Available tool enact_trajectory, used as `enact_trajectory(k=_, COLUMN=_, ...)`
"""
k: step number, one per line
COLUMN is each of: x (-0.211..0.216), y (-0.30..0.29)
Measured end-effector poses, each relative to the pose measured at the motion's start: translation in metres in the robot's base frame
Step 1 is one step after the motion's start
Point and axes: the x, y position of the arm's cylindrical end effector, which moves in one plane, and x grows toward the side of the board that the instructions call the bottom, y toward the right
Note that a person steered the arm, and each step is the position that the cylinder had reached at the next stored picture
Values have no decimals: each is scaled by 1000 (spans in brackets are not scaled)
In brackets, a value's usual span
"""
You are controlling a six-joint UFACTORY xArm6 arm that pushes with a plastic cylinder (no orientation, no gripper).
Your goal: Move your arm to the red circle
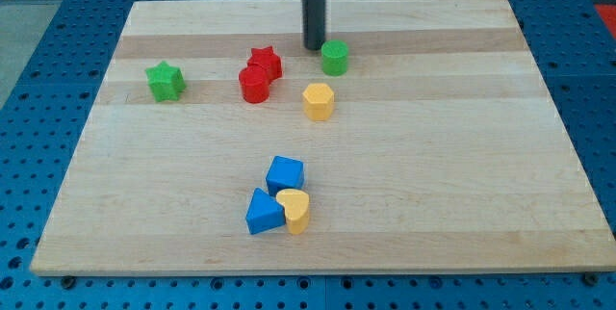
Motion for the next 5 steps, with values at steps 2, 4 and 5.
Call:
enact_trajectory(k=2, x=16, y=-110)
enact_trajectory(k=4, x=37, y=-109)
enact_trajectory(k=5, x=54, y=-109)
